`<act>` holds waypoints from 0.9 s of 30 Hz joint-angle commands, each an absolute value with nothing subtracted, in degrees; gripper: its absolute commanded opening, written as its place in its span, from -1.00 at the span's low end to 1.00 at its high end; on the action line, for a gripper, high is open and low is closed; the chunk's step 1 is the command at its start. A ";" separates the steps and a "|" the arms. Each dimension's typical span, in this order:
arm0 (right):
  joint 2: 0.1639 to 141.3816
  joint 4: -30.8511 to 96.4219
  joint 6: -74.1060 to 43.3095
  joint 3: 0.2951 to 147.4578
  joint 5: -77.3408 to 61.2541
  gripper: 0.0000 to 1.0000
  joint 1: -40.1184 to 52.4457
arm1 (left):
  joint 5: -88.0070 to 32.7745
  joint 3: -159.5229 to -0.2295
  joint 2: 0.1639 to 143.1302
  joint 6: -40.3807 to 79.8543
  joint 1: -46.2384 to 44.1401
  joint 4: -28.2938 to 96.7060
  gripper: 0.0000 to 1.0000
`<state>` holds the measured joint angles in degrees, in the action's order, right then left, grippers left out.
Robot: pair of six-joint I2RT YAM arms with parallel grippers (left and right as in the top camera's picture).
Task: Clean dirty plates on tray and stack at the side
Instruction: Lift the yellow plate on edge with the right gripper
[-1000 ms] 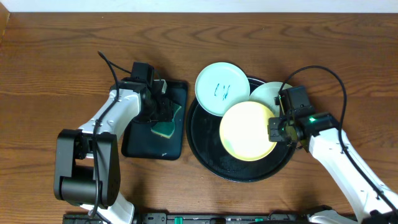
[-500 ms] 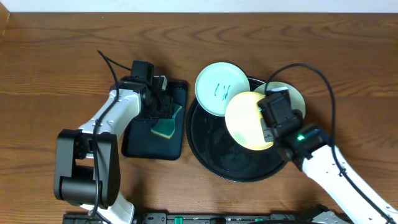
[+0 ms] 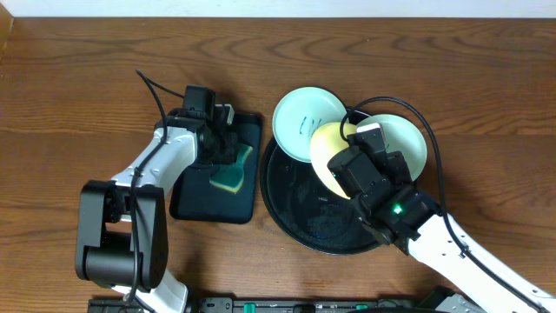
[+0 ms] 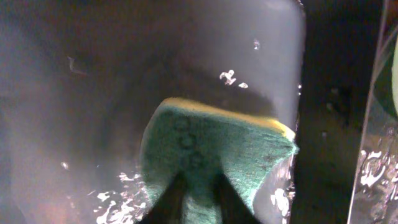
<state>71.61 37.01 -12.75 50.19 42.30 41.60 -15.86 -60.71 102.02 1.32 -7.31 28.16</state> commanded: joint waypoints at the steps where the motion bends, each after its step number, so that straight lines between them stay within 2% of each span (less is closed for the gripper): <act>1: 71.02 36.80 -12.58 51.70 44.99 -0.98 42.06 | -12.51 -59.83 102.74 0.89 -7.09 28.18 -0.85; 10: 70.89 35.31 -10.22 51.70 45.01 -0.98 42.06 | -12.47 -61.39 98.72 4.56 -6.50 28.18 -0.84; 12: 70.57 34.33 -10.07 51.70 45.01 -0.98 42.06 | -13.26 -61.36 97.17 4.97 -6.66 28.40 -0.17; 13: 70.32 33.85 -9.98 51.72 45.01 -0.98 42.06 | -13.65 -61.36 96.66 4.97 -6.85 28.67 -0.01; 15: 69.82 32.88 -9.96 51.72 45.01 -0.98 42.06 | -13.91 -61.36 96.44 4.97 -7.11 29.52 0.11; 27: 66.98 30.24 -1.58 51.72 45.01 -0.98 42.06 | -13.89 -59.77 101.21 4.93 -10.13 29.02 0.12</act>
